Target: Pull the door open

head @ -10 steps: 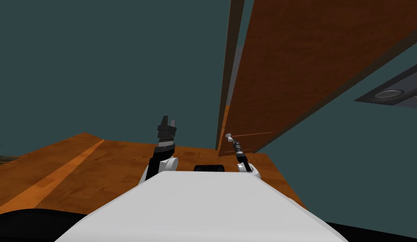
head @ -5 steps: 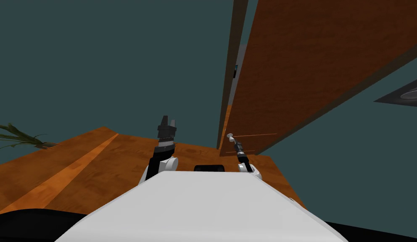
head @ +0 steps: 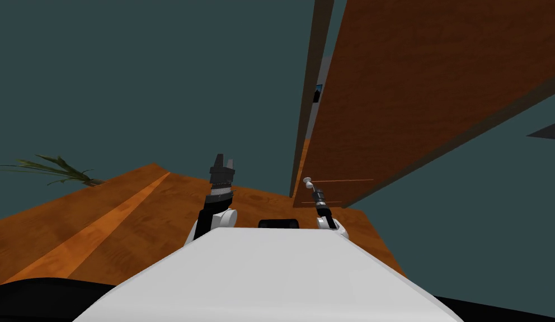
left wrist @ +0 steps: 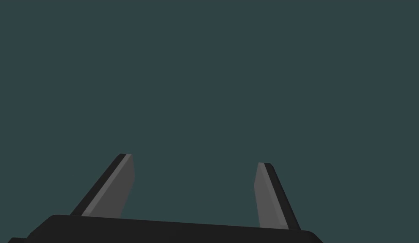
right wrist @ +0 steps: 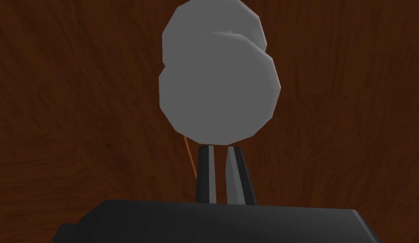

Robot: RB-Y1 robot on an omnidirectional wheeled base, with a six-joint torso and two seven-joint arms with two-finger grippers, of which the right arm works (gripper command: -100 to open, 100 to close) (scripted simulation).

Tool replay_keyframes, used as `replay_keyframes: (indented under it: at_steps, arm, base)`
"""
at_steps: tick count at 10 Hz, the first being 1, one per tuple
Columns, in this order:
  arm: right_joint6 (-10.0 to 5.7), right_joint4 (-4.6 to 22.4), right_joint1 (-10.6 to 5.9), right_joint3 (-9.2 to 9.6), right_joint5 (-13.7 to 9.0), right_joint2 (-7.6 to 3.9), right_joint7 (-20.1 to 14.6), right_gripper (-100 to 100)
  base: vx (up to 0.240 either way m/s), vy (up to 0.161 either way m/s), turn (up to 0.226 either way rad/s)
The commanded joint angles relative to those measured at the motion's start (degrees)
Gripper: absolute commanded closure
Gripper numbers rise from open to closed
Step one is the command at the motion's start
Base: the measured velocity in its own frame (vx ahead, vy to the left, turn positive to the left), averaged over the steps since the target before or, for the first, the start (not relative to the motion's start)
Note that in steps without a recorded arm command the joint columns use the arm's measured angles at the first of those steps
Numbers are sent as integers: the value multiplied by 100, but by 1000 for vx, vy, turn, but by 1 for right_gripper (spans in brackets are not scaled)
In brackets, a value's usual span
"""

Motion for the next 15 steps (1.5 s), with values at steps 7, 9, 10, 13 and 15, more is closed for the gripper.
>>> replay_keyframes:
  at_steps: [7, 9, 10, 13, 15]
  arm:
    - [1, 123, -44, 24, -289, 2, -879, -100]
    - [5, 104, -33, 83, -429, 6, -1204, -100]
    - [5, 104, -33, 83, -429, 6, -1261, -100]
    - [10, 81, -21, 154, -598, 11, -1676, -100]
    - [10, 81, -21, 154, -598, 11, -1700, -100]
  base:
    - [-42, -24, 57]
    - [-57, -11, 54]
    - [-50, -13, 3]
    - [-31, -6, 47]
    - [-9, -10, -2]
